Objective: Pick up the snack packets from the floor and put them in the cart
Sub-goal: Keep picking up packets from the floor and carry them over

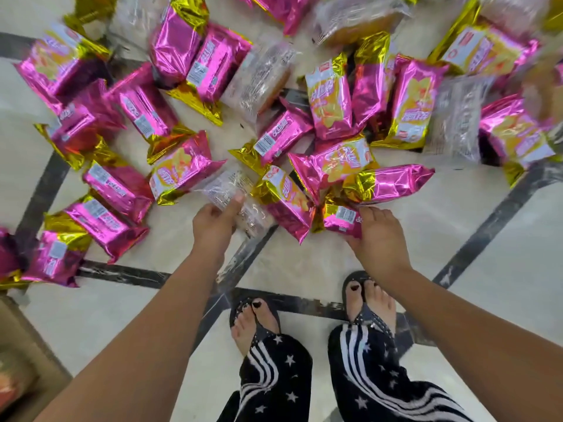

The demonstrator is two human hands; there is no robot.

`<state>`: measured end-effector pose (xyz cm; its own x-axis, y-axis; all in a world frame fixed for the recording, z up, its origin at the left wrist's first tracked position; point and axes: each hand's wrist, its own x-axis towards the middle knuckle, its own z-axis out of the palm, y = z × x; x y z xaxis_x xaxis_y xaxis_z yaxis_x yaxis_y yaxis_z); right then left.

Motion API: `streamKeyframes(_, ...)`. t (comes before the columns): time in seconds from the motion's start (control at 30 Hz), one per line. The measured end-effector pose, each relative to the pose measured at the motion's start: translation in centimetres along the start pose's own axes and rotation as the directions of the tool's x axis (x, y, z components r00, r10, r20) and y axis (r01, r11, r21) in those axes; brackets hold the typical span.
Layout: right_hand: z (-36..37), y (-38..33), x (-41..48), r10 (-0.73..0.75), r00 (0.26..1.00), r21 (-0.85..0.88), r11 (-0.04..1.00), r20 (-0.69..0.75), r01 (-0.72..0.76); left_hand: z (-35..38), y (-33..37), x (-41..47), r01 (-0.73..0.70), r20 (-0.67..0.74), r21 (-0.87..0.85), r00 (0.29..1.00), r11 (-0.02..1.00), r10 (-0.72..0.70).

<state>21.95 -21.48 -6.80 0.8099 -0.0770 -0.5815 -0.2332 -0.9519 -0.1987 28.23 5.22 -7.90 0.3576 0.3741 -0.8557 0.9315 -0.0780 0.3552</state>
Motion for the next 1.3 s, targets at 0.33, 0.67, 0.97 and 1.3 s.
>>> streamKeyframes(0.33, -12.2, -4.5, -6.7, 0.088, 0.979, 0.036, 0.995, 0.184, -0.096, -7.1, 5.9, -12.5, -0.089, -0.014, 0.121, 0.996, 0.989, 0.092)
streamKeyframes(0.67, -35.5, -13.9, -15.4, -0.026, 0.995, 0.261, 0.965, 0.094, 0.001, -18.7, 16.3, -31.9, -0.336, 0.106, 0.306, 0.942, 0.891, 0.318)
streamKeyframes(0.97, -52.7, -23.2, -28.0, -0.14, 0.99, 0.48, 0.868, -0.007, 0.126, -29.7, 21.0, -50.1, -0.427, 0.073, 0.12, 0.904, 0.896, 0.421)
streamKeyframes(1.3, -56.0, -27.6, -40.2, -0.264, 0.962, 0.68, 0.717, 0.065, 0.151, -36.2, 14.0, -66.0, -0.378, -0.253, -0.214, 0.912, 0.901, 0.322)
